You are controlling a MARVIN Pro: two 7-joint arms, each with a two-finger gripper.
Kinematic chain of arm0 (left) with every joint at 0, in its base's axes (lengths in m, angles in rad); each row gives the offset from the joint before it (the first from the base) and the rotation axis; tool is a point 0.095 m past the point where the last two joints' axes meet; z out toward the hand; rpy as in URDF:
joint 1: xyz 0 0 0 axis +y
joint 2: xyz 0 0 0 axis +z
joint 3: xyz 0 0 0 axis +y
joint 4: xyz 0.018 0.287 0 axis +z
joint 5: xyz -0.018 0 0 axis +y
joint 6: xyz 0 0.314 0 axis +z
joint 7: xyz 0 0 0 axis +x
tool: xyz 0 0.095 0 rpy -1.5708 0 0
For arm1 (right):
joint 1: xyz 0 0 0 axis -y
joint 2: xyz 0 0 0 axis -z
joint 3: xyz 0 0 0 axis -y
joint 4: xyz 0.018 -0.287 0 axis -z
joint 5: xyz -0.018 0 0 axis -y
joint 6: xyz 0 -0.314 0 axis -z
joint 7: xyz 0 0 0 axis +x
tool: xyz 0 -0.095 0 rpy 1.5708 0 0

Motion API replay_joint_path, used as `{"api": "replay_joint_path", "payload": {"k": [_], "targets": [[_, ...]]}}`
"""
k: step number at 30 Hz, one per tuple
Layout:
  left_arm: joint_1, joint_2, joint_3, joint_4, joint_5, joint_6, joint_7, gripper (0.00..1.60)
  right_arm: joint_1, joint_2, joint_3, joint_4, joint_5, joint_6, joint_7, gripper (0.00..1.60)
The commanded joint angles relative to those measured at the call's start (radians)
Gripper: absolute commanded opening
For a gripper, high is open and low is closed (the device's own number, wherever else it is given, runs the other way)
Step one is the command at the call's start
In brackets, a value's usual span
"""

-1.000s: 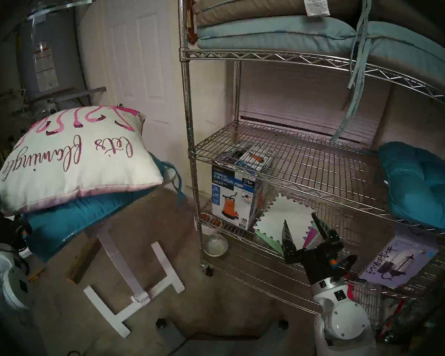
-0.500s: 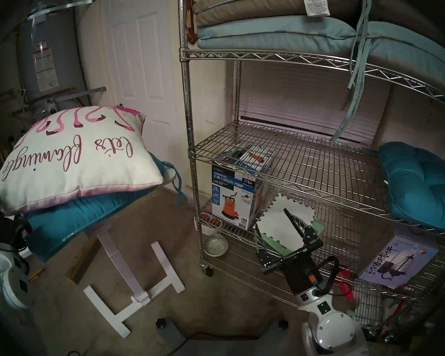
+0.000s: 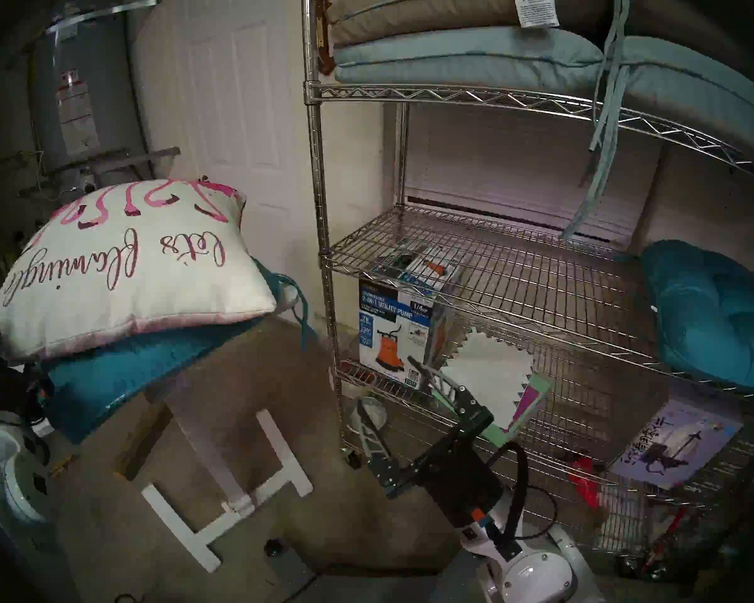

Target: Put cushion on the shelf

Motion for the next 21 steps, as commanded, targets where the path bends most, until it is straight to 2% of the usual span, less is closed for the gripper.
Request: {"api": "replay_joint_path", "payload": {"k": [1, 21], "targets": [[-0.004, 0.006, 0.001, -0.014, 0.001, -0.004, 0.003, 1.60, 0.072, 0.071, -0.073, -0.039, -0.060, -0.018, 0.003, 1.60], [-0.016, 0.003, 0.001, -0.006, 0.009, -0.005, 0.002, 1.60, 0.267, 0.119, -0.222, -0.045, -0.192, 0.000, -0.002, 1.60]]}}
